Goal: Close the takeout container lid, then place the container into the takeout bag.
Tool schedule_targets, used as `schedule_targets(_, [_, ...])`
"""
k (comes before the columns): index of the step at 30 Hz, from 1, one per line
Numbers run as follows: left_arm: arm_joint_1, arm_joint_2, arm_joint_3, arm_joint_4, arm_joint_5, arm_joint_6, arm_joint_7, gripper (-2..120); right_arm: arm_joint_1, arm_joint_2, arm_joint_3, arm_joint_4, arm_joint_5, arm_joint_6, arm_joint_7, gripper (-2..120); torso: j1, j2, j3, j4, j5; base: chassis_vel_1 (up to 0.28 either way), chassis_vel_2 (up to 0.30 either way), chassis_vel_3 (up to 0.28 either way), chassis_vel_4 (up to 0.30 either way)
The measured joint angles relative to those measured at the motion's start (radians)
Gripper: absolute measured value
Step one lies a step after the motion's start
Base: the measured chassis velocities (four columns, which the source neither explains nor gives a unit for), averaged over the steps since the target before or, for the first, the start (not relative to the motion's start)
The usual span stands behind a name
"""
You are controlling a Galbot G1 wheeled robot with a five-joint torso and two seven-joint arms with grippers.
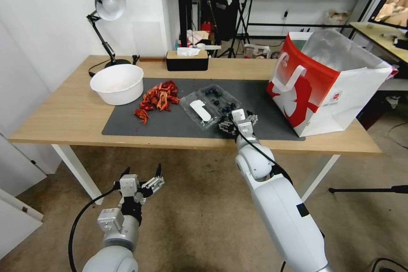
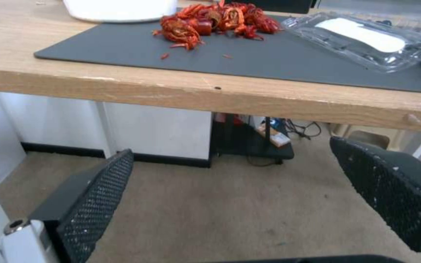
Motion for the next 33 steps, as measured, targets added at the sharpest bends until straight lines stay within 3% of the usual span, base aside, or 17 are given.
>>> schedule_targets(33, [0.007,-0.008,0.006,0.026,0.032,-0.035,-0.002,100,-0.027,0.077,-0.062,0.009,-0.078,0.009,-0.007,100,0.000,0.000,0.000,0.0000,0.0000,0.000,0.000,0.000,0.000])
